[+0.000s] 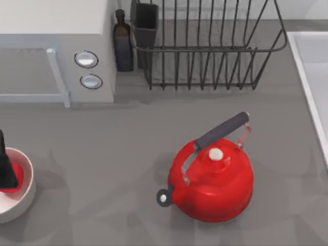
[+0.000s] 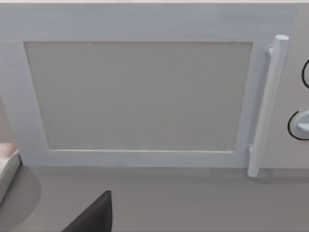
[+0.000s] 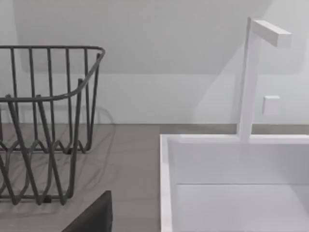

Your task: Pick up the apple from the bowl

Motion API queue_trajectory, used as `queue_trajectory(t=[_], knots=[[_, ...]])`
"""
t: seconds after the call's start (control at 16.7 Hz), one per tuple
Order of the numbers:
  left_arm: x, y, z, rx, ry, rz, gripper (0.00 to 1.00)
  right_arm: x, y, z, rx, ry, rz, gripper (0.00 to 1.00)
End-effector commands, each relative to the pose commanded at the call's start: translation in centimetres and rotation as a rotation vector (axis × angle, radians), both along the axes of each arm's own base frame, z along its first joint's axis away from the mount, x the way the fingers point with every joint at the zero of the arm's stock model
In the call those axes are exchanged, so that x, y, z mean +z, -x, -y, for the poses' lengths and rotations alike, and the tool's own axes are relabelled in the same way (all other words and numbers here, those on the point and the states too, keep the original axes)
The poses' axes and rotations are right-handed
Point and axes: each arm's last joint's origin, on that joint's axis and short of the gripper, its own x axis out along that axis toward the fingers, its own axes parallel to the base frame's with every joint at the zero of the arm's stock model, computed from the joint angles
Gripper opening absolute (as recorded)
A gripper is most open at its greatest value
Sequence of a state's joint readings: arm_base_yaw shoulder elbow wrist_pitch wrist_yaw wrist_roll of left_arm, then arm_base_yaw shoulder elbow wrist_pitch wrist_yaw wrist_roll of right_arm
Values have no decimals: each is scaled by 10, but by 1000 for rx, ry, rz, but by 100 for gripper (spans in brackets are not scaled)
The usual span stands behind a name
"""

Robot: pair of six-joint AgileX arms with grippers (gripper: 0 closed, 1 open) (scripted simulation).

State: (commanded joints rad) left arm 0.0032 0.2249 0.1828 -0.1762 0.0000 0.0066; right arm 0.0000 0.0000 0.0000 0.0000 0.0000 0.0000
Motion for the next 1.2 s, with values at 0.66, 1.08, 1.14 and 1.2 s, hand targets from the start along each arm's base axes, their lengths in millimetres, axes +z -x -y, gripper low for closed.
queue_trajectory(t=[0.66, 1.08, 1.14, 1.2], knots=[[35, -109, -5, -5, -10, -971, 100, 0, 0, 0, 0, 0, 0, 100], [13, -165, -8, -14, -7, -1338, 100, 0, 0, 0, 0, 0, 0, 100], [12, -167, -8, -14, -7, -1350, 100, 0, 0, 0, 0, 0, 0, 100], [12, -167, -8, -14, -7, -1353, 100, 0, 0, 0, 0, 0, 0, 100]])
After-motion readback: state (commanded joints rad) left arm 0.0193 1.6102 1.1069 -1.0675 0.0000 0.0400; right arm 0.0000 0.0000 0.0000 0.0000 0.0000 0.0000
